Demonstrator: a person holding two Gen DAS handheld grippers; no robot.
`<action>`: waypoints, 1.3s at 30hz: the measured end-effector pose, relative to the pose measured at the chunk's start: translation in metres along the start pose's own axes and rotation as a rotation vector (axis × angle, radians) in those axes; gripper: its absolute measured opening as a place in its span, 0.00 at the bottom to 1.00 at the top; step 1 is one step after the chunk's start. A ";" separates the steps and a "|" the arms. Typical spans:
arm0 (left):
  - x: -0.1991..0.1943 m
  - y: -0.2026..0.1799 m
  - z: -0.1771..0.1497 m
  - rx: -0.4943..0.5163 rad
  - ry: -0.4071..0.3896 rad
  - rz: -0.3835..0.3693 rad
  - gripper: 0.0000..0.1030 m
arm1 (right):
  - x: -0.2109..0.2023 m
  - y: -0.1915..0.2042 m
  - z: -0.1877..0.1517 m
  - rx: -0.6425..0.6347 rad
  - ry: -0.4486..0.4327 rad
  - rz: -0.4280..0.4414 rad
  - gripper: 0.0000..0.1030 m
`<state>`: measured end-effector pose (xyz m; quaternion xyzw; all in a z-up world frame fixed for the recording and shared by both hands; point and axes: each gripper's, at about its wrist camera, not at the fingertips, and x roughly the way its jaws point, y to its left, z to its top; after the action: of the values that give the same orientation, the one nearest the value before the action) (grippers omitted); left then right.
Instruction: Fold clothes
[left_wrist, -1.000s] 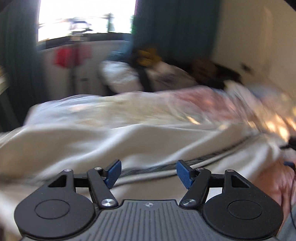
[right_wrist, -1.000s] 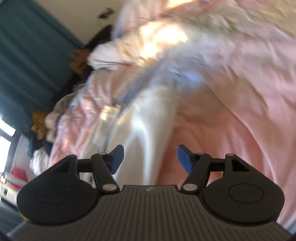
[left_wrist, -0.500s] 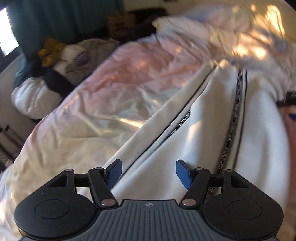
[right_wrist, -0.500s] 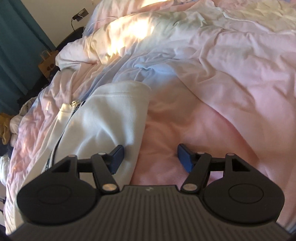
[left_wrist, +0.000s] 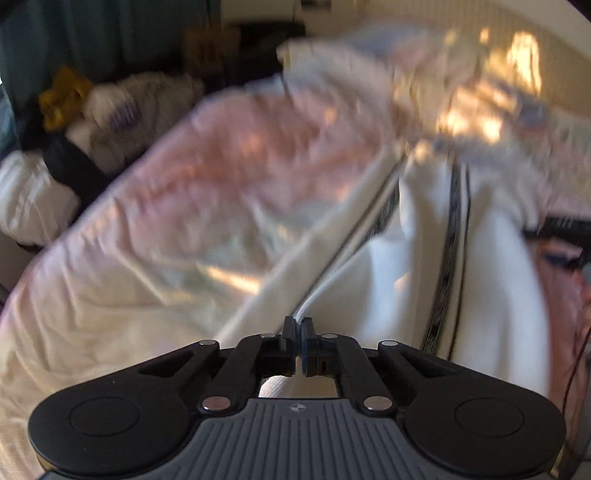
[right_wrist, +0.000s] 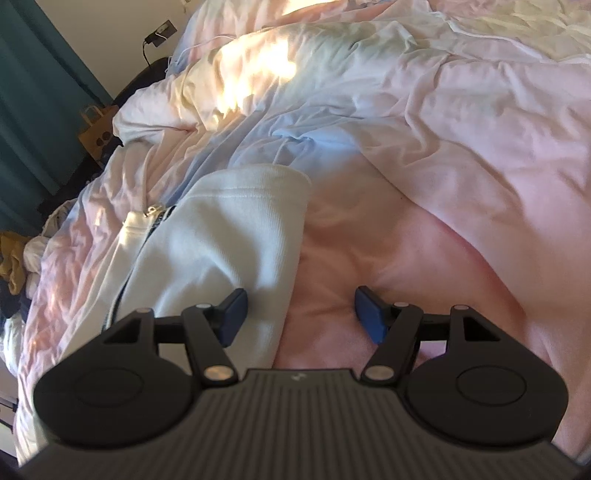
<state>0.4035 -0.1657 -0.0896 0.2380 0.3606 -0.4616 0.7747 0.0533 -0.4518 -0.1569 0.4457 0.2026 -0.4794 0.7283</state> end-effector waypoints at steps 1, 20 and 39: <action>-0.009 0.001 0.002 -0.005 -0.034 0.007 0.02 | -0.001 0.000 0.000 0.004 0.003 0.006 0.65; 0.043 0.013 0.017 -0.147 -0.001 0.103 0.37 | -0.002 0.003 0.001 0.019 0.016 0.045 0.65; 0.205 -0.124 0.146 0.096 0.036 -0.158 0.39 | 0.000 0.005 0.004 0.003 0.001 0.079 0.66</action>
<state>0.4074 -0.4364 -0.1622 0.2539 0.3697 -0.5336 0.7170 0.0568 -0.4547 -0.1529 0.4546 0.1843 -0.4505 0.7459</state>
